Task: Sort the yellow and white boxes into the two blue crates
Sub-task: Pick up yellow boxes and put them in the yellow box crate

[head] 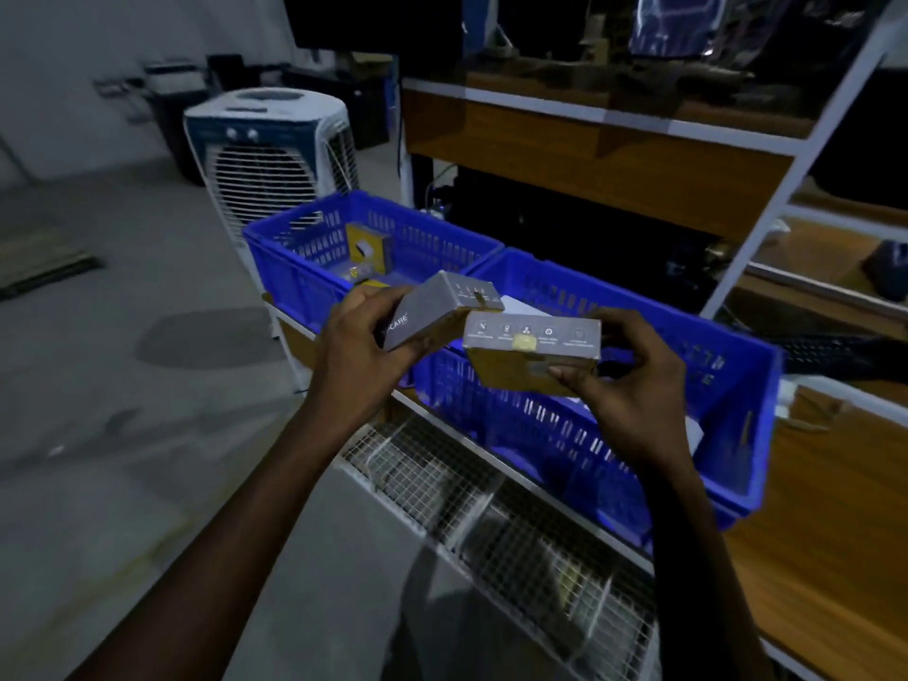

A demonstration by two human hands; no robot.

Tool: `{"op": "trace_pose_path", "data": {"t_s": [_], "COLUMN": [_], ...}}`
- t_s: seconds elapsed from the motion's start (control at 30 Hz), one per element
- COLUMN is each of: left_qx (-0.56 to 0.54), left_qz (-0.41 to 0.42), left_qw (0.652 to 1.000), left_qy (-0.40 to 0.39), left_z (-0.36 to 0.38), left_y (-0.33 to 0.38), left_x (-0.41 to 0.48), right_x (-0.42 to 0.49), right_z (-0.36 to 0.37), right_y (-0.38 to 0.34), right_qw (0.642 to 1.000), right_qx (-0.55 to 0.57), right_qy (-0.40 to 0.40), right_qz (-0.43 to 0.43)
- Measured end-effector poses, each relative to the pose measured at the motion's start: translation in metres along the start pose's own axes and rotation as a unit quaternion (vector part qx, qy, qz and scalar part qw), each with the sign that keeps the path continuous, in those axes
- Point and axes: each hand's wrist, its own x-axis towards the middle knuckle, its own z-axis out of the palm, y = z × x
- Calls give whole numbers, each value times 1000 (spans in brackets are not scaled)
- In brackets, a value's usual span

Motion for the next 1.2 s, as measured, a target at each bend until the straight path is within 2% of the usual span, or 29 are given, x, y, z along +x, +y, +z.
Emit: {"op": "trace_pose_path", "data": {"t_s": [0.17, 0.37, 0.63, 0.83, 0.97, 1.2], "left_qx": [29, 97, 74, 53, 15, 11], "left_qz": [-16, -37, -54, -42, -33, -44], "left_qw": [999, 993, 994, 995, 997, 998], "left_qy": [25, 52, 64, 79, 62, 41], "left_z": [7, -1, -23, -40, -58, -96], "left_y": [-10, -41, -75, -121, -158, -224], "left_x": [14, 29, 57, 97, 127, 171], "right_x": [28, 50, 83, 110, 128, 163], "right_z": [13, 39, 87, 134, 182, 272], "right_y": [22, 39, 38, 23, 14, 23], "right_qw": [998, 997, 998, 998, 998, 993], "right_qx": [62, 78, 34, -29, -56, -115], "right_qy": [-4, -20, -49, -25, -8, -14], "right_qz": [0, -13, -28, -44, -30, 8]}}
